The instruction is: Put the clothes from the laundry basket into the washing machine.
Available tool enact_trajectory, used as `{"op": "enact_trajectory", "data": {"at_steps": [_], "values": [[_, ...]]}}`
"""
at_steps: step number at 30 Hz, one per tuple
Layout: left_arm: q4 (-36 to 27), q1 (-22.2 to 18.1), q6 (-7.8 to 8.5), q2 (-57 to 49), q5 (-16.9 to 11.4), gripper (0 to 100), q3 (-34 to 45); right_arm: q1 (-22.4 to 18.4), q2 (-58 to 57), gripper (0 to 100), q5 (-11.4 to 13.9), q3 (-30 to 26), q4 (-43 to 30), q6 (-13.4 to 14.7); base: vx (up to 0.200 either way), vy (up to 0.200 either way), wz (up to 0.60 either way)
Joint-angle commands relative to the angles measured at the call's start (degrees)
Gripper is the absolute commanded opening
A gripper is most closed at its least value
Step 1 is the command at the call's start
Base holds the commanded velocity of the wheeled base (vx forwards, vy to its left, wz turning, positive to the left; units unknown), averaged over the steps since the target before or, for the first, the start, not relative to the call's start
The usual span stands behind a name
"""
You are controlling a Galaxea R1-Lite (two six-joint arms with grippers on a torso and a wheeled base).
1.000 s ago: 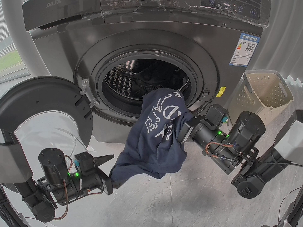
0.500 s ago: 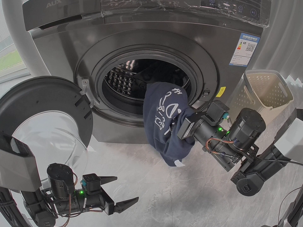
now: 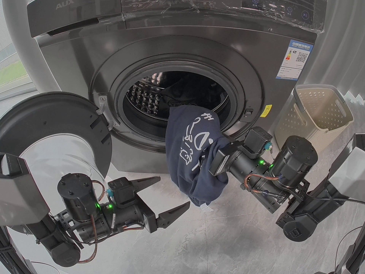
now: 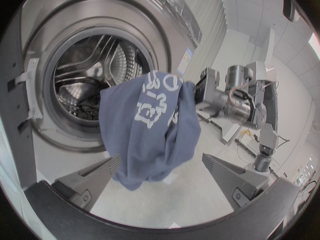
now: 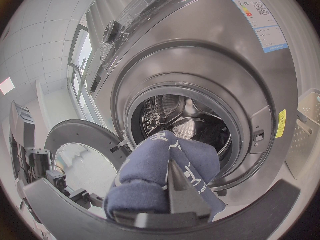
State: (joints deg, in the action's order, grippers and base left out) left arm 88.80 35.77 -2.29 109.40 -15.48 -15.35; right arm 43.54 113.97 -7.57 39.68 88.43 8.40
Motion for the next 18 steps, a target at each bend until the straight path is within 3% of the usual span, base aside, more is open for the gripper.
{"op": "enact_trajectory", "data": {"at_steps": [1, 18], "values": [[0.06, 2.03, -0.96, 0.64, 0.1, 100, -5.57, 0.31, 0.82, 0, 0.01, -0.13, -0.01, -0.05, 0.0, 0.0, 0.0], [0.06, 2.2, -0.87, 8.81, 0.36, 100, -15.68, 2.69, 0.64, 0, -0.08, 0.05, -0.01, -0.05, 0.0, 0.0, 0.0]]}}
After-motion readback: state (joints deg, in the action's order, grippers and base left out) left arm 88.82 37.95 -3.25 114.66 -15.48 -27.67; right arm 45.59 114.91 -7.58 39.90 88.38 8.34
